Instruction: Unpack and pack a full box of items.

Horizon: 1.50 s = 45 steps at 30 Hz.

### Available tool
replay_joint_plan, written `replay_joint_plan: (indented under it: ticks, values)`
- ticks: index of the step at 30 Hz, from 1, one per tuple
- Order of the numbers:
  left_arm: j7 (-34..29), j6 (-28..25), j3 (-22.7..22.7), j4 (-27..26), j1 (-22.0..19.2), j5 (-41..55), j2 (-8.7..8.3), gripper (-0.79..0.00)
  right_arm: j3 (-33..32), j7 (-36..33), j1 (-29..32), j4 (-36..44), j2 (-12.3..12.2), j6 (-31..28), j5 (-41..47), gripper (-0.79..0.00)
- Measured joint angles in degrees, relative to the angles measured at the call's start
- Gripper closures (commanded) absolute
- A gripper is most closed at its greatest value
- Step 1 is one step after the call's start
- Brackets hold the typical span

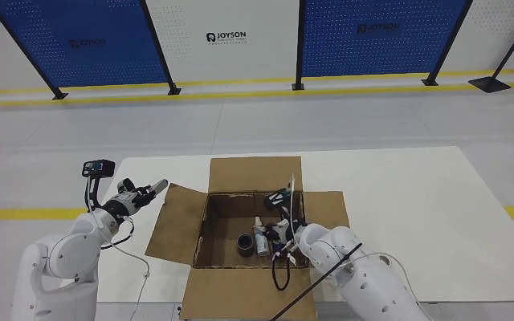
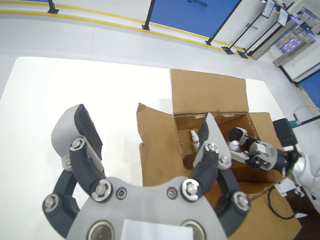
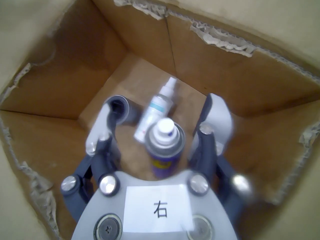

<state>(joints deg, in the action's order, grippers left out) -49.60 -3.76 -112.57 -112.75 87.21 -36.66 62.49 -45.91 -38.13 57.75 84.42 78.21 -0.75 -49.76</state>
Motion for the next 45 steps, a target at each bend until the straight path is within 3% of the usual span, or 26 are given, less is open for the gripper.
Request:
replay_joint_plan:
  ticks: [12,18,25,29,32,45]
  values:
    - [0.0,0.0,0.0,0.0,0.0,0.0,0.0,-0.785,-3.9,0.2,-1.8,3.7,-0.8,-3.2,-5.5,-0.785]
    - [0.0,0.0,0.0,0.0,0.0,0.0,0.0,-0.785,-10.0,-5.3,-3.8,10.9,-2.5,-8.9,-11.4,-0.785]
    - [0.0,0.0,0.0,0.0,0.0,0.0,0.0,-0.785,-14.5,-25.5,-5.7,16.2,-4.1,-15.7,-10.4,-0.785]
    - [0.0,0.0,0.0,0.0,0.0,0.0,0.0,-0.785,-17.5,-39.2,-5.9,18.4,-5.1,-16.1,-8.1,-0.785]
    - [0.0,0.0,0.0,0.0,0.0,0.0,0.0,-0.785,-19.4,-44.2,-5.2,19.5,-5.6,-15.5,-7.5,-0.785]
    - [0.0,0.0,0.0,0.0,0.0,0.0,0.0,-0.785,-20.0,-42.3,-4.8,18.9,-5.8,-15.2,-8.7,-0.785]
